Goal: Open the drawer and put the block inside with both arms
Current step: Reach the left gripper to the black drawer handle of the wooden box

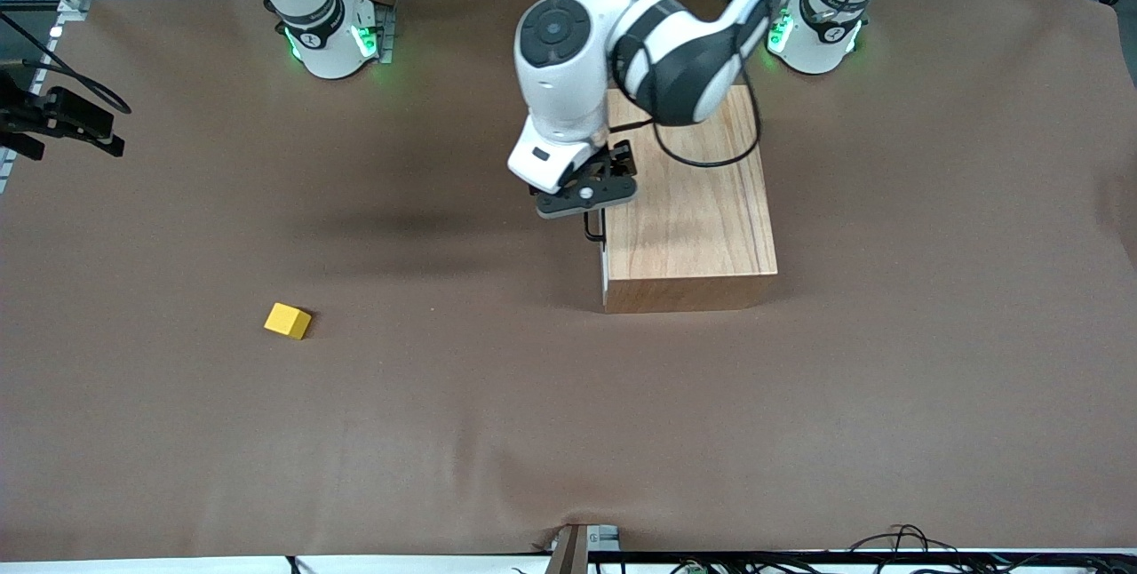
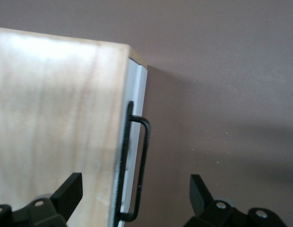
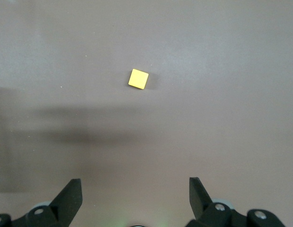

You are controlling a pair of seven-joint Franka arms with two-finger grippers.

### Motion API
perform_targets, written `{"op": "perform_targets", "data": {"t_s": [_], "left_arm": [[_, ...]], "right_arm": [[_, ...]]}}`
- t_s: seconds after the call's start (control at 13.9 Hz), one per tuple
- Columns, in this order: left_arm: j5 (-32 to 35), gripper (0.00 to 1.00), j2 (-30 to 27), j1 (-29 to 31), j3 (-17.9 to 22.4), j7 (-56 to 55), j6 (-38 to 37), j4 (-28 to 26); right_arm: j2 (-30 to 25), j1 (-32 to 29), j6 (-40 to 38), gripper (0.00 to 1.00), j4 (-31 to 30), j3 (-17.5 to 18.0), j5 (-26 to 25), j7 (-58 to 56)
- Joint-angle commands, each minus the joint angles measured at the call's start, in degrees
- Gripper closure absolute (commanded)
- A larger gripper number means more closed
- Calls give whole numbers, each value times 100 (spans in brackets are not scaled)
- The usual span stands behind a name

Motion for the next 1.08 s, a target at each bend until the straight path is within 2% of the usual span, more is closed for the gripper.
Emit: {"op": "perform_targets", "data": {"t_s": [0.0, 0.22, 0.36, 0.65, 1.01], "left_arm": [[113, 0, 452, -784, 519, -54, -11, 418], [113, 0, 865, -1093, 642, -98, 77, 759], [113, 0, 954, -1313, 923, -81, 16, 796], [341, 0, 1261, -1437, 924, -99, -449, 734], [395, 0, 1403, -1446, 889, -151, -485, 717]], "right_arm": [[-55, -103, -27, 0, -50, 74, -88, -75], [-55, -103, -18, 0, -41, 83, -88, -75], [-55, -77, -10, 0, -50, 83, -80, -75], [-46, -68, -9, 0, -41, 92, -88, -67], [-2, -59, 114, 0, -15, 110, -53, -93]]}}
